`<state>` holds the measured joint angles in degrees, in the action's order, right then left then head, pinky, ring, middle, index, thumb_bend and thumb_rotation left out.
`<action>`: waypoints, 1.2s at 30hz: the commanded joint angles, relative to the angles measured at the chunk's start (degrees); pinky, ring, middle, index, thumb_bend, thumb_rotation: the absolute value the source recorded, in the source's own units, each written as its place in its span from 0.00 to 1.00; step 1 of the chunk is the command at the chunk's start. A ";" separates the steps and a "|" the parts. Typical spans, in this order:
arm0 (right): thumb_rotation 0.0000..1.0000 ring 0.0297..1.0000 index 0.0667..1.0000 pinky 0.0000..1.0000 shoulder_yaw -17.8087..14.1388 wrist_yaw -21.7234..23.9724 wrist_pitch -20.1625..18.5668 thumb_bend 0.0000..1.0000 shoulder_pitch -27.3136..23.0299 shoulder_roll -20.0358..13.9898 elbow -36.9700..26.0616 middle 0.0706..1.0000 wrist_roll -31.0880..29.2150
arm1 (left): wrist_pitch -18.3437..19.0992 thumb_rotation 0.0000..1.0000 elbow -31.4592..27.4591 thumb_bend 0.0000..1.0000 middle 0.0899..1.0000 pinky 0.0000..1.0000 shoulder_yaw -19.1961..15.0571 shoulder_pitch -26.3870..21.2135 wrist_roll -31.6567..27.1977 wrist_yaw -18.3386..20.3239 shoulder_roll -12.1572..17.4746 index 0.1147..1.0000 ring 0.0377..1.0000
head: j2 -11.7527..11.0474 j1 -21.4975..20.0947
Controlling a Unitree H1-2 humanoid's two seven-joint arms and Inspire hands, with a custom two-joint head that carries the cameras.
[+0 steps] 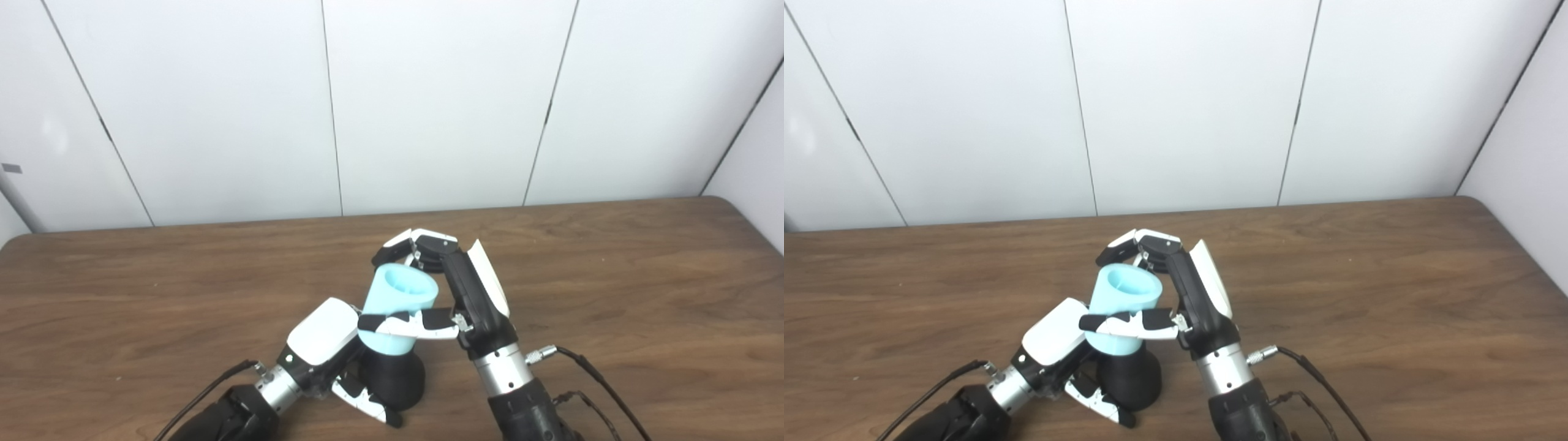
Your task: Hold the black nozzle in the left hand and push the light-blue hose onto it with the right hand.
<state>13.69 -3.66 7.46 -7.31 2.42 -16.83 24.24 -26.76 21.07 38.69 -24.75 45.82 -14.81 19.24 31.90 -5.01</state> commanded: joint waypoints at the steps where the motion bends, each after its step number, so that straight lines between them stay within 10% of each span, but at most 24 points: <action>1: 0.00 0.12 0.45 0.09 0.27 -2.31 6.62 0.52 -2.12 -0.50 0.96 0.43 2.24 | -0.14 0.04 4.18 0.52 0.13 0.08 3.03 7.60 -0.90 -0.10 -3.58 0.42 0.10 | 0.06 -0.06; 13: 0.00 0.43 0.43 0.33 0.15 -3.43 13.69 0.52 -3.28 -3.51 3.07 0.46 10.15 | -0.14 0.04 3.46 0.52 0.12 0.07 2.95 8.18 -1.29 -0.12 -2.57 0.42 0.09 | 0.13 -1.16; 27: 0.00 0.44 0.45 0.33 4.36 -14.99 19.45 0.53 -8.48 -10.79 5.57 0.44 23.58 | -0.15 0.04 3.49 0.52 0.13 0.07 2.51 8.39 -1.02 0.84 -2.75 0.42 0.10 | -0.11 -1.47; 36: 0.00 0.43 0.46 0.31 4.27 -14.23 19.24 0.53 -8.23 -11.18 4.96 0.44 23.13 | -0.15 0.04 3.69 0.52 0.14 0.07 2.83 8.16 -1.35 0.34 -2.73 0.42 0.10 | -0.05 -1.60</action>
<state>18.49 -17.84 25.47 -13.97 -8.93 -10.35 48.19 -26.74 20.19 37.77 -24.13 45.70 -13.66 19.29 31.82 -6.59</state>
